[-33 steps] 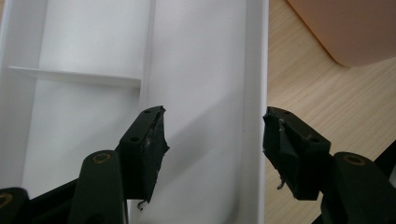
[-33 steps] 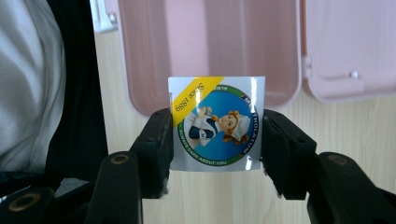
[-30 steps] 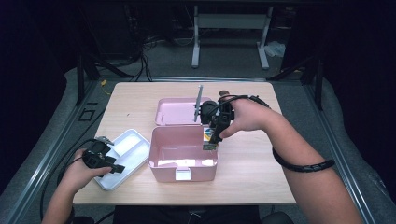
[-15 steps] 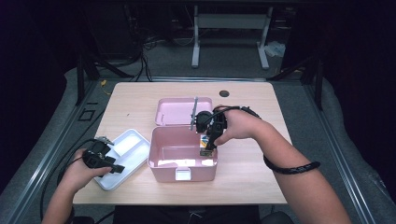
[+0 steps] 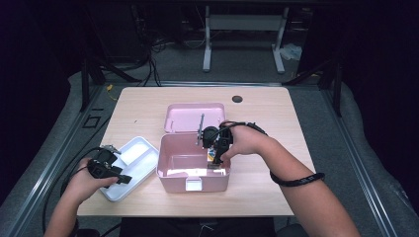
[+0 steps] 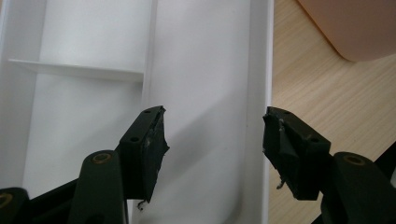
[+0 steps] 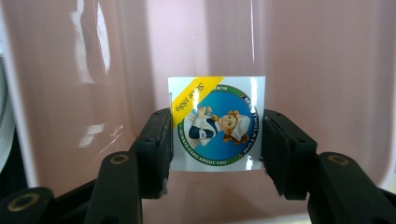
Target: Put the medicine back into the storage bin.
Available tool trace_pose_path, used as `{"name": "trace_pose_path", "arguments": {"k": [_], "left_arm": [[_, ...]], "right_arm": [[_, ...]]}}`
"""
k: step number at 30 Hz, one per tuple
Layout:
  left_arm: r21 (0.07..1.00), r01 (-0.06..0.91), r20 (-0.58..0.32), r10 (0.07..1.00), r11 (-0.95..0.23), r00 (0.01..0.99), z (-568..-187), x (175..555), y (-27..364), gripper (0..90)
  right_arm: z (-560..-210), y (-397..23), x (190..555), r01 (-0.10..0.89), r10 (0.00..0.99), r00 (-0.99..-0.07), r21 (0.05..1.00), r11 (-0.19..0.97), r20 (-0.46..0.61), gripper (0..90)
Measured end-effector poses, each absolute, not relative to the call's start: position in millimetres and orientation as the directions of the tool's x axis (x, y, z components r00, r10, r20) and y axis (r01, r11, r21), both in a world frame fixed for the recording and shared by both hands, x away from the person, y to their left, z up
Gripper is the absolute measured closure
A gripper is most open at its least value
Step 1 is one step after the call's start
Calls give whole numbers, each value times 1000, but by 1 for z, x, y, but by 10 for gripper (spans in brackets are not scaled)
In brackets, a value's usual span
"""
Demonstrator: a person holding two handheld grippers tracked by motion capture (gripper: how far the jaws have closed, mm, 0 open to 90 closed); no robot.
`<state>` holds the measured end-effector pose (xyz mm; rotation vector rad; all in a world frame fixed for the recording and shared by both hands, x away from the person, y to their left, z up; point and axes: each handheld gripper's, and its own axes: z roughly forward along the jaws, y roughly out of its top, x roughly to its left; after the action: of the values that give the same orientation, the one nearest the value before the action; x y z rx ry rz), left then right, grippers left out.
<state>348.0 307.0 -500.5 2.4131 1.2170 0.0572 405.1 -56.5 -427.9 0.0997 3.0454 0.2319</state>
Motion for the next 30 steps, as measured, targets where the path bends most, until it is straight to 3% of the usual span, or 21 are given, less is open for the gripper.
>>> {"name": "trace_pose_path", "arguments": {"k": [30], "left_arm": [[390, 754, -155, 769, -529, 620, -502, 348, 306, 391]], "right_arm": [[-455, -39, 407, 64, 69, -996, 89, 994, -64, 461]]}}
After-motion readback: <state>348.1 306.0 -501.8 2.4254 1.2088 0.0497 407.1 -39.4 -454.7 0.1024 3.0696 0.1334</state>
